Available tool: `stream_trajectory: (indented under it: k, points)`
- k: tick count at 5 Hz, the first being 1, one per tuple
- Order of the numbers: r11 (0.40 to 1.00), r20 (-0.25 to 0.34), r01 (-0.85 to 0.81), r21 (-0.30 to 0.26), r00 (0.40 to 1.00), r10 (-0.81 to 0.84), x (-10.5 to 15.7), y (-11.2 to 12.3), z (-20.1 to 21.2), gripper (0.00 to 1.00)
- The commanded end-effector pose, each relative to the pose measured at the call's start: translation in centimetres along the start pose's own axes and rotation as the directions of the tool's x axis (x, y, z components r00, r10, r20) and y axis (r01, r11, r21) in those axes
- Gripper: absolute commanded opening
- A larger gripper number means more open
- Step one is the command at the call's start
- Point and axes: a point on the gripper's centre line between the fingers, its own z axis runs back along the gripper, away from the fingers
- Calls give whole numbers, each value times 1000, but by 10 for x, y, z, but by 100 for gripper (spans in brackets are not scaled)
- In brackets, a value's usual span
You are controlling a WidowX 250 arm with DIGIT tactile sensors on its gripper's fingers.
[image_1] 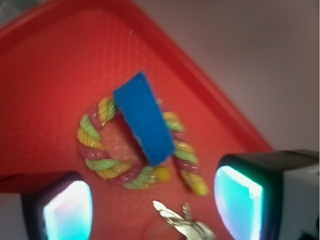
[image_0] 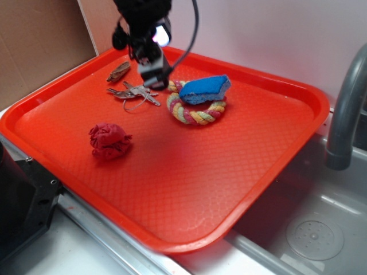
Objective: Grab the blue sponge.
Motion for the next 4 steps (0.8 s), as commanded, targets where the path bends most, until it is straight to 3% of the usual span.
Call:
stream_trajectory:
  k: [1, 4]
  points:
    - [998, -33, 31, 61, 999, -29, 36, 15, -13, 100]
    - [971, -132, 239, 3, 963, -236, 54, 17, -38, 100]
